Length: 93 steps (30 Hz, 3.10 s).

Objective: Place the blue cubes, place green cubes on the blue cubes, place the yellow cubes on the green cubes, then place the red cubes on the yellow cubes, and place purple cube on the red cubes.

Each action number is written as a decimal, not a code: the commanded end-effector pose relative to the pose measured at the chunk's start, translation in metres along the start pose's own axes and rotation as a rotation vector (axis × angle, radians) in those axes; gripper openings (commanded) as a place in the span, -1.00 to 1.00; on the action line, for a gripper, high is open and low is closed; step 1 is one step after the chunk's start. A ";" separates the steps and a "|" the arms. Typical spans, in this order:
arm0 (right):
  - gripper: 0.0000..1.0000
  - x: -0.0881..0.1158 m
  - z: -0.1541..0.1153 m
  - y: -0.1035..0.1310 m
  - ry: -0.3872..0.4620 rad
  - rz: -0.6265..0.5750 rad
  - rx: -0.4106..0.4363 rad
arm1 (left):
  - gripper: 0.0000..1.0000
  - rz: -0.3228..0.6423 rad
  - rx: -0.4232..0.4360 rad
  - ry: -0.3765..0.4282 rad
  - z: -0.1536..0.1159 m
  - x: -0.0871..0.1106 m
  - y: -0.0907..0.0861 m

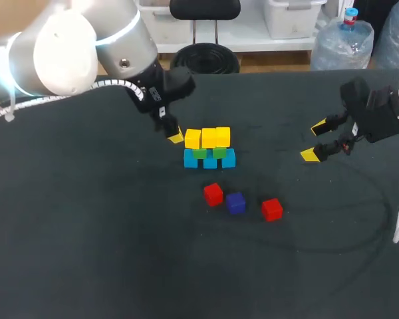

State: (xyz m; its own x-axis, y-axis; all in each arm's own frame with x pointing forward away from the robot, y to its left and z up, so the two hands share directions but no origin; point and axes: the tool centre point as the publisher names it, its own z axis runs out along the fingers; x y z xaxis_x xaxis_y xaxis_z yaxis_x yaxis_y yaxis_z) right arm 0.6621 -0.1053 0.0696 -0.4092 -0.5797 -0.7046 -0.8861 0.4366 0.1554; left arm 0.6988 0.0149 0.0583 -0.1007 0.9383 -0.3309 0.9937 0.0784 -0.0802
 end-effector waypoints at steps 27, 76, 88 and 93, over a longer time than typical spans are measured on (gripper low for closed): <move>1.00 0.000 0.001 -0.001 -0.003 -0.001 -0.001 | -1.00 0.015 0.007 0.004 0.000 -0.004 0.001; 1.00 0.000 0.001 -0.001 -0.003 -0.001 -0.001 | -1.00 0.024 -0.008 0.008 0.001 -0.006 0.011; 1.00 0.000 0.001 -0.001 -0.003 -0.001 -0.001 | -1.00 -0.006 -0.049 0.020 -0.034 -0.001 -0.006; 1.00 0.000 0.001 -0.001 -0.003 -0.001 -0.001 | -0.77 0.004 -0.070 0.027 -0.053 0.002 -0.023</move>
State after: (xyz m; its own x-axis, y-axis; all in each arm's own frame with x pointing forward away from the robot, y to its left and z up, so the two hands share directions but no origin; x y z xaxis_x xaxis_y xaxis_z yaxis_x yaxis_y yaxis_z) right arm 0.6621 -0.1053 0.0696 -0.4092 -0.5797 -0.7046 -0.8861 0.4366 0.1554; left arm 0.6959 0.0248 0.0973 -0.0977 0.9484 -0.3015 0.9951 0.0883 -0.0449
